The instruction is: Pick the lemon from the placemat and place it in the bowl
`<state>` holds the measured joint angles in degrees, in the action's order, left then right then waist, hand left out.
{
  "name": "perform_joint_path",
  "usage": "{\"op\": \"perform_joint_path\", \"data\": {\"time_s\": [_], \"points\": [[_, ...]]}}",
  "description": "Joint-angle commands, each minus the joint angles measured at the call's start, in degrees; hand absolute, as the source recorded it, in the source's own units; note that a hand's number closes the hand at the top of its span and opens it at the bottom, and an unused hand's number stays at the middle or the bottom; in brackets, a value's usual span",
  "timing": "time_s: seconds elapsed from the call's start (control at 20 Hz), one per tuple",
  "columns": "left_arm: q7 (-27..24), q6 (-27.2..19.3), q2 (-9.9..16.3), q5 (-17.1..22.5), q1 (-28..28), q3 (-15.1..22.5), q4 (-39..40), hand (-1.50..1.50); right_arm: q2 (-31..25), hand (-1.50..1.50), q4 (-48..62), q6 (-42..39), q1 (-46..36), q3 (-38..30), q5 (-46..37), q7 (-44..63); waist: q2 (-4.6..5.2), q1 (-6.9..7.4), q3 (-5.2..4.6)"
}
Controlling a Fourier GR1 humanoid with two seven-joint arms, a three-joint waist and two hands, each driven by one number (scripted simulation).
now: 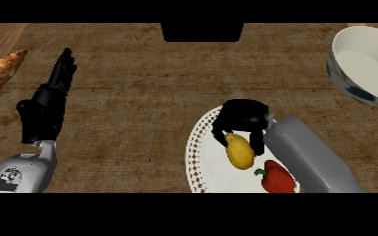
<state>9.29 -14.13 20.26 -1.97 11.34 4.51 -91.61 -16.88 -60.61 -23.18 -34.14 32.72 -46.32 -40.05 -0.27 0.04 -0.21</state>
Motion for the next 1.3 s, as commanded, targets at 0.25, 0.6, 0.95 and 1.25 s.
{"op": "perform_joint_path", "data": {"time_s": [0.25,0.6,0.95,1.25], "points": [[1.69,-0.82,0.91,-0.36,-1.67,-1.63,-0.04,0.00,10.64,1.50,-1.08,8.80,6.82,-16.03,2.57,38.72,-1.40,-4.30,0.02],[0.38,-0.48,0.98,0.24,-1.70,-2.74,0.76,0.00,16.74,1.50,-21.93,22.31,8.52,-18.05,7.30,58.10,-1.33,-3.39,0.08],[1.90,-2.23,-2.05,-2.34,-1.57,0.72,-1.30,0.00,14.73,1.50,-42.67,23.49,12.63,-18.46,-4.02,78.68,-0.76,-2.79,0.14],[-1.09,2.50,0.11,0.58,3.42,-4.10,4.37,0.00,11.53,1.50,-48.26,21.17,11.37,-28.29,-1.83,81.66,0.26,-0.74,0.19]]}}
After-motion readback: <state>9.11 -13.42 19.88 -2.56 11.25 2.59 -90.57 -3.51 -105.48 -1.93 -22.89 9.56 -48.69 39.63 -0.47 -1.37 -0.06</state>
